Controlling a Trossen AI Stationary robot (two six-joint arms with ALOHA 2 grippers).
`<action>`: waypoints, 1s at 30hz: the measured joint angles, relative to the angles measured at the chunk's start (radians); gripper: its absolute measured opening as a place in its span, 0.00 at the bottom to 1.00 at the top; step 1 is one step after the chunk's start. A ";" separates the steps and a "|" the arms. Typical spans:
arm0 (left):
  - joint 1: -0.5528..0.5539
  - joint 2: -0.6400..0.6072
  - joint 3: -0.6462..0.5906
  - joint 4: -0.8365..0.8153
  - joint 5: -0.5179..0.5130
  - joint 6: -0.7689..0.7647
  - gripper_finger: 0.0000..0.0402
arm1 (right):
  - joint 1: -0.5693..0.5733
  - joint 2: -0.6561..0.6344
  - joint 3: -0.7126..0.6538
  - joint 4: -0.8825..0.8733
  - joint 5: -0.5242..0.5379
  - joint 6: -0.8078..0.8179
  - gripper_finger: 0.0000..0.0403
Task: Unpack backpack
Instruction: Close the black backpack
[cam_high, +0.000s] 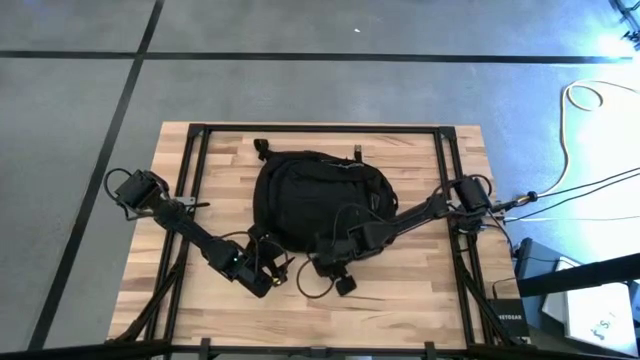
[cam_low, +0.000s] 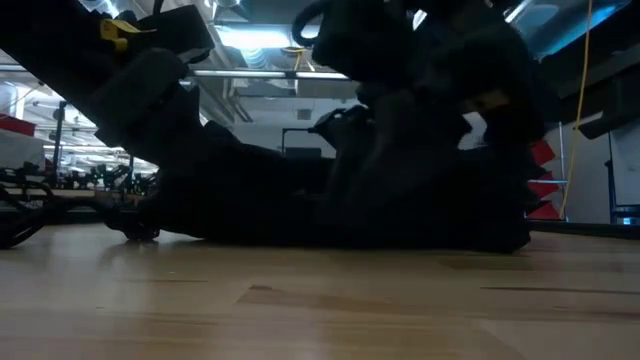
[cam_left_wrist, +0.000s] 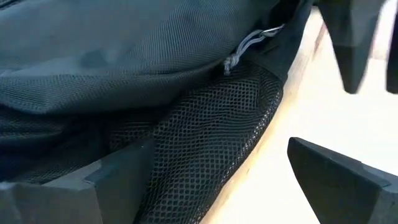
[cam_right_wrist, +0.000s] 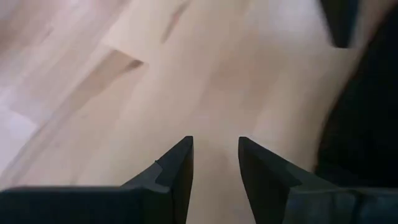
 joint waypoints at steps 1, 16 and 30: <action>0.001 0.000 0.000 0.006 0.000 0.000 0.88 | 0.004 -0.001 0.000 -0.005 0.017 0.002 0.27; 0.047 0.000 0.000 0.051 0.000 0.000 0.88 | -0.033 -0.063 0.001 -0.002 0.394 0.115 0.27; 0.047 0.016 0.000 0.074 0.001 0.005 0.88 | -0.153 0.067 0.006 0.081 0.385 0.034 0.27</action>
